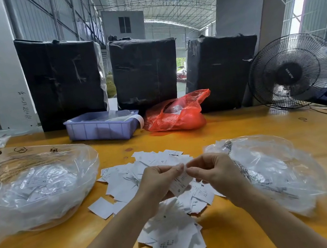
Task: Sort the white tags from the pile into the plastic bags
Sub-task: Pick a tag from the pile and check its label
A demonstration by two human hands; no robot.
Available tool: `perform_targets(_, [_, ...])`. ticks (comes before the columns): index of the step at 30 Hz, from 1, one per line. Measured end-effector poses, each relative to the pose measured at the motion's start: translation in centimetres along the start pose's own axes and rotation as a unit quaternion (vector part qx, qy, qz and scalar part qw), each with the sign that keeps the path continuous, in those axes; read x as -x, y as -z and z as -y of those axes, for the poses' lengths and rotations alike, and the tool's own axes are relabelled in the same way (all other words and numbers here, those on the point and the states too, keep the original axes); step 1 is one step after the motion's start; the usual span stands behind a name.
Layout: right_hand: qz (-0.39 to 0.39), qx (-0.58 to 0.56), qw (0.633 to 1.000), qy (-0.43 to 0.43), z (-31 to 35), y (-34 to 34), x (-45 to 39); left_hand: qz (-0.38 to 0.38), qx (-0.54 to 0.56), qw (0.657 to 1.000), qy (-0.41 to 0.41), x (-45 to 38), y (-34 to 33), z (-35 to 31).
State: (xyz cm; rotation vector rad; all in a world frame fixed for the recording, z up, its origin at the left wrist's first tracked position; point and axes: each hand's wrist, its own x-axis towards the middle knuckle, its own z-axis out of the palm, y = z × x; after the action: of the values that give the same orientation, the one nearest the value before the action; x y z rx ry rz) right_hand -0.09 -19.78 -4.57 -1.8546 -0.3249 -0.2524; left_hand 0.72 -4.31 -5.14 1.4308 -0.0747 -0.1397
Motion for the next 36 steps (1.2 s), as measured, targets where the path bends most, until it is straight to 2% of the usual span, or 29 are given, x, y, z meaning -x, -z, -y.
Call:
perform_targets(3, [-0.023,-0.033,0.999,-0.036,-0.2,0.2,-0.1,0.026,-0.074,0.997,0.014,-0.2,0.4,-0.3])
perform_targets(6, [-0.043,-0.068,0.995,-0.057,-0.4,0.2,-0.2,0.017,-0.163,0.986,0.009,-0.5,1.4,-1.0])
perform_targets(8, [-0.058,-0.071,0.994,-0.059,-0.4,0.1,-0.2,-0.006,-0.177,0.984,0.004,-0.9,2.3,-1.5])
perform_targets(10, [-0.081,-0.055,0.994,-0.044,-0.4,0.2,-0.3,-0.04,-0.146,0.989,0.002,-1.3,3.4,-2.1])
perform_targets(12, [-0.126,-0.004,0.992,-0.003,-0.3,0.5,-0.3,-0.076,-0.102,0.992,-0.002,-1.5,4.6,-2.6])
perform_targets(14, [-0.199,0.108,0.971,0.074,0.0,1.4,-0.4,-0.107,-0.071,0.992,-0.006,-1.6,5.8,-2.9])
perform_targets(16, [-0.286,0.229,0.917,0.156,0.2,2.9,-0.6,-0.136,-0.059,0.989,-0.007,-1.7,7.0,-3.3])
perform_targets(17, [-0.317,0.282,0.89,0.169,0.0,4.0,-0.6,-0.147,-0.053,0.988,-0.007,-1.7,7.7,-3.5])
perform_targets(19, [-0.326,0.38,0.86,0.1,-1.8,6.7,-1.2,-0.167,-0.052,0.984,-0.013,-1.6,8.8,-4.0])
perform_targets(22, [-0.208,0.421,0.878,-0.096,-5.1,10.2,-2.1,-0.226,-0.093,0.969,-0.041,-1.4,10.6,-4.9])
perform_targets(24, [-0.109,0.438,0.877,-0.164,-7.0,10.8,-2.2,-0.303,-0.174,0.934,-0.076,-1.1,12.5,-5.7])
perform_targets(25, [-0.08,0.455,0.87,-0.174,-7.8,10.9,-2.4,-0.35,-0.234,0.903,-0.09,-0.8,13.7,-6.1])
perform_targets(27, [-0.042,0.47,0.859,-0.196,-8.3,10.9,-2.7,-0.441,-0.368,0.815,-0.078,0.2,16.0,-6.9])
perform_targets(29, [-0.054,0.445,0.866,-0.223,-9.3,11.2,-3.3,-0.499,-0.45,0.74,-0.039,1.2,18.0,-7.1])
perform_targets(31, [-0.112,0.415,0.872,-0.234,-8.4,10.7,-3.0,-0.504,-0.488,0.713,0.018,1.8,18.5,-6.8])
perform_targets(33, [-0.176,0.408,0.874,-0.198,-6.8,10.2,-2.3,-0.487,-0.514,0.703,0.062,1.7,17.9,-6.7])
perform_targets(36, [-0.254,0.35,0.89,-0.143,-5.8,9.6,-1.6,-0.456,-0.552,0.696,0.062,1.2,16.0,-7.2])
